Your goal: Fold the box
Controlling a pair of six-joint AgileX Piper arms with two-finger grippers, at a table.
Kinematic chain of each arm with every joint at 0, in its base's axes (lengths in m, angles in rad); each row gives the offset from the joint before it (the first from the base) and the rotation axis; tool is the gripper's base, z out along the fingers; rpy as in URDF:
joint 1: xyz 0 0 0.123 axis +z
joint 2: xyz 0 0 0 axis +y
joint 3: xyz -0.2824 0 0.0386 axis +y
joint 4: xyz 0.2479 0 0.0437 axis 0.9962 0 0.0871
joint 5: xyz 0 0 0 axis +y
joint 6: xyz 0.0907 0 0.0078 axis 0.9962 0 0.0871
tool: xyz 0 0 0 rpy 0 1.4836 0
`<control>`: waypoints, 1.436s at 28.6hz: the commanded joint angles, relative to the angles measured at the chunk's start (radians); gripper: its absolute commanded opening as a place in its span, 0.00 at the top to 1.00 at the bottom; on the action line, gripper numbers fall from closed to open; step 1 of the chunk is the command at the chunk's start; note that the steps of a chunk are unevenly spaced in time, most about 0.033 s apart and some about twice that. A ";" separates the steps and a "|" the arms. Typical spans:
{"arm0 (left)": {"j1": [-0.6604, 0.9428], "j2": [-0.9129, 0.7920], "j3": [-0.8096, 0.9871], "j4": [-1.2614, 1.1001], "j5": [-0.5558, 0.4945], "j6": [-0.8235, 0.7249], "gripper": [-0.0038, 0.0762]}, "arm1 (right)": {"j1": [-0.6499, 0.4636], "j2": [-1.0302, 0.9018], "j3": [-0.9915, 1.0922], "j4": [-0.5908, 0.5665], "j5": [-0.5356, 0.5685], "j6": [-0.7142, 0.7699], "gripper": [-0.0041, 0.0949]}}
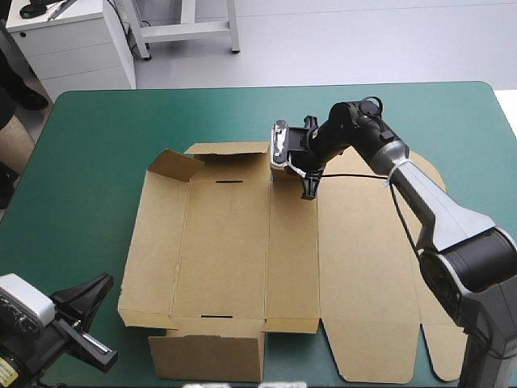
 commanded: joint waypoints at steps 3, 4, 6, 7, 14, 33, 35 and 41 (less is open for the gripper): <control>-0.007 0.013 -0.031 -0.018 -0.051 -0.002 0.96 | -0.001 -0.041 -0.036 0.034 -0.060 0.009 0.96; -0.007 0.013 -0.031 -0.018 -0.047 -0.002 0.96 | -0.001 -0.041 -0.036 0.035 -0.063 0.009 0.93; -0.007 0.013 -0.031 -0.018 -0.045 -0.002 0.96 | -0.001 -0.041 -0.036 0.035 -0.071 0.004 0.84; -0.007 0.013 -0.031 -0.018 -0.045 -0.002 0.96 | -0.001 -0.041 -0.036 0.035 -0.071 0.002 0.79; -0.007 0.013 -0.031 -0.022 -0.045 -0.006 0.96 | -0.001 -0.043 -0.036 -0.031 -0.069 0.016 0.26; -0.007 0.013 -0.031 -0.023 -0.051 -0.006 0.96 | -0.001 -0.288 -0.036 -0.079 -0.077 0.394 0.98; -0.007 0.013 -0.031 -0.023 -0.051 -0.006 0.96 | -0.001 -0.316 -0.036 -0.098 -0.077 0.455 0.98; -0.007 0.013 -0.031 -0.023 -0.051 -0.020 0.96 | -0.001 -0.406 -0.036 -0.483 -0.044 1.025 0.98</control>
